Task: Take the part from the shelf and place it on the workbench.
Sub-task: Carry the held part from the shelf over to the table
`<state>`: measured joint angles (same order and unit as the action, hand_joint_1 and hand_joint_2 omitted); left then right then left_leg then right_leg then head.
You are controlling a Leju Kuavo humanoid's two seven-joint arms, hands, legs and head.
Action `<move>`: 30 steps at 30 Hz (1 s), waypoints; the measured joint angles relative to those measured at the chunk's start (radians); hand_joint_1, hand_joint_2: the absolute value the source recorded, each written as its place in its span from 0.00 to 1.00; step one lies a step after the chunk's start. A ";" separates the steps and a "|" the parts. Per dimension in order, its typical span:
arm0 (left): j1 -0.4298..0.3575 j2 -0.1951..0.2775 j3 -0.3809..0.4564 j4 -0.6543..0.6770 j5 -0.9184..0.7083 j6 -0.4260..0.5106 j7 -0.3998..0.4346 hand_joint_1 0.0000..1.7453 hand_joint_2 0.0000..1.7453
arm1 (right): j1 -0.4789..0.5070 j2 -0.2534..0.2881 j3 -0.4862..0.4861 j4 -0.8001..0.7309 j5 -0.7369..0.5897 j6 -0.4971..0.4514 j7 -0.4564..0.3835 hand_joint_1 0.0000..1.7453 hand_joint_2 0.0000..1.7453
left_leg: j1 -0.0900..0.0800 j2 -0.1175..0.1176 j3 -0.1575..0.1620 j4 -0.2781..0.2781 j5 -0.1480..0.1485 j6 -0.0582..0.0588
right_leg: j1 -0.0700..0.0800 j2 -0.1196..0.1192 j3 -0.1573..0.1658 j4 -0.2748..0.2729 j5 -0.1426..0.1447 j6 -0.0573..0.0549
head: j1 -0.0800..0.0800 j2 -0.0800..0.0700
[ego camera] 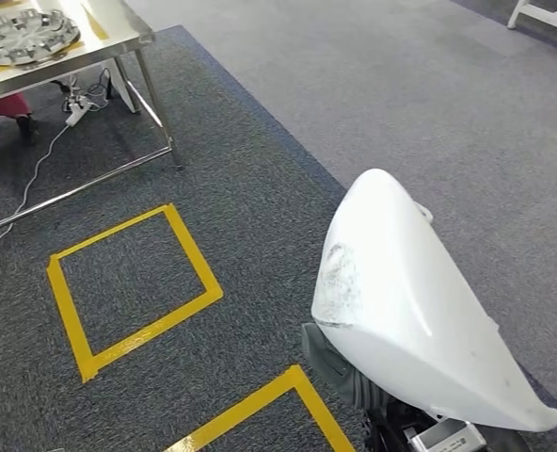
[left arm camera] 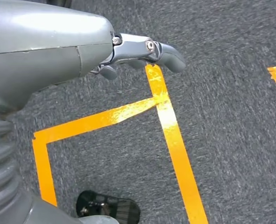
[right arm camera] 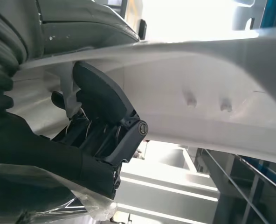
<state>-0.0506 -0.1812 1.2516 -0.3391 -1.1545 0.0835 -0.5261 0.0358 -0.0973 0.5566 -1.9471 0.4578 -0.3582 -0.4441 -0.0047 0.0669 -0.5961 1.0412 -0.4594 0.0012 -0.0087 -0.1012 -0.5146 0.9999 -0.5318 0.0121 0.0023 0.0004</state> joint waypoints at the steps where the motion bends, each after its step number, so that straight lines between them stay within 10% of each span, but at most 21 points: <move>1: -0.001 0.001 0.000 0.000 0.000 0.000 0.000 0.00 1.00 | 0.000 0.000 0.000 0.000 0.000 -0.001 0.000 1.00 1.00 | -0.005 0.011 0.007 -0.018 -0.002 0.005 | 0.003 -0.011 0.002 0.000 -0.003 0.005 | 0.000 0.000; 4: 0.002 0.002 -0.001 0.000 0.000 0.001 0.000 0.00 1.00 | -0.003 0.000 0.001 0.000 0.001 -0.002 0.000 1.00 1.00 | -0.002 -0.021 0.009 -0.028 -0.002 0.020 | 0.004 -0.023 0.009 0.000 -0.017 0.021 | 0.003 0.000; 7: 0.001 0.001 -0.002 0.000 0.000 0.001 0.000 0.00 1.00 | -0.003 0.000 0.000 0.000 0.000 -0.003 -0.001 1.00 1.00 | 0.007 -0.056 0.015 -0.037 0.002 0.035 | -0.002 0.066 -0.047 0.122 -0.084 0.032 | 0.011 0.000; 10: 0.000 0.002 -0.004 0.000 0.000 0.002 0.000 0.00 1.00 | 0.001 -0.001 0.000 0.002 0.000 -0.003 0.000 1.00 1.00 | 0.008 -0.097 0.015 -0.036 0.000 0.039 | -0.004 0.098 -0.144 0.284 -0.128 0.037 | 0.015 0.000; 14: 0.000 0.000 -0.004 0.000 0.001 0.001 0.000 0.00 1.00 | 0.001 -0.001 -0.001 0.002 0.000 -0.003 0.000 1.00 1.00 | 0.012 -0.157 0.017 -0.026 -0.007 0.027 | -0.012 0.149 -0.082 0.092 0.007 0.036 | 0.015 0.000; 18: 0.002 0.000 -0.005 0.000 0.003 0.002 0.000 0.00 1.00 | 0.002 -0.001 -0.002 0.002 -0.001 -0.004 0.000 1.00 1.00 | 0.018 -0.204 0.001 -0.019 -0.005 0.000 | -0.014 0.175 -0.041 0.021 0.019 0.016 | 0.015 0.000; 20: 0.004 -0.003 -0.005 0.001 0.002 0.003 0.000 0.00 1.00 | 0.003 -0.002 -0.004 0.001 -0.001 -0.006 0.000 1.00 1.00 | 0.018 -0.188 -0.007 -0.003 -0.015 -0.009 | -0.015 0.149 -0.034 0.013 0.021 0.004 | 0.011 0.000; 23: -0.003 -0.008 -0.007 0.001 0.000 0.006 0.001 0.00 1.00 | 0.016 -0.002 -0.011 -0.003 -0.003 -0.006 -0.001 1.00 1.00 | 0.015 -0.101 -0.077 0.146 -0.091 -0.019 | -0.014 0.101 -0.023 0.007 0.017 -0.010 | 0.000 0.000; 26: -0.005 -0.012 -0.009 0.001 0.000 0.007 0.003 0.00 1.00 | 0.027 -0.003 -0.018 -0.004 -0.009 -0.003 -0.003 1.00 1.00 | 0.017 -0.078 -0.131 0.254 -0.113 -0.022 | -0.011 0.056 -0.017 0.007 0.009 -0.014 | -0.001 0.000; 30: -0.005 -0.013 -0.009 0.001 0.003 0.008 0.004 0.00 1.00 | 0.028 -0.003 -0.019 -0.008 -0.012 0.005 -0.005 1.00 1.00 | 0.004 -0.015 -0.019 0.034 -0.003 -0.004 | -0.006 0.009 0.003 0.008 -0.009 -0.002 | -0.001 0.000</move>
<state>-0.0555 -0.1938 1.2428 -0.3380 -1.1517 0.0914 -0.5221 0.0635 -0.1003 0.5375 -1.9553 0.4457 -0.3531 -0.4495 -0.0008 0.0515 -0.6155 1.0748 -0.4622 -0.0031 -0.0145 -0.0920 -0.5114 1.0075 -0.5405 0.0101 0.0010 0.0004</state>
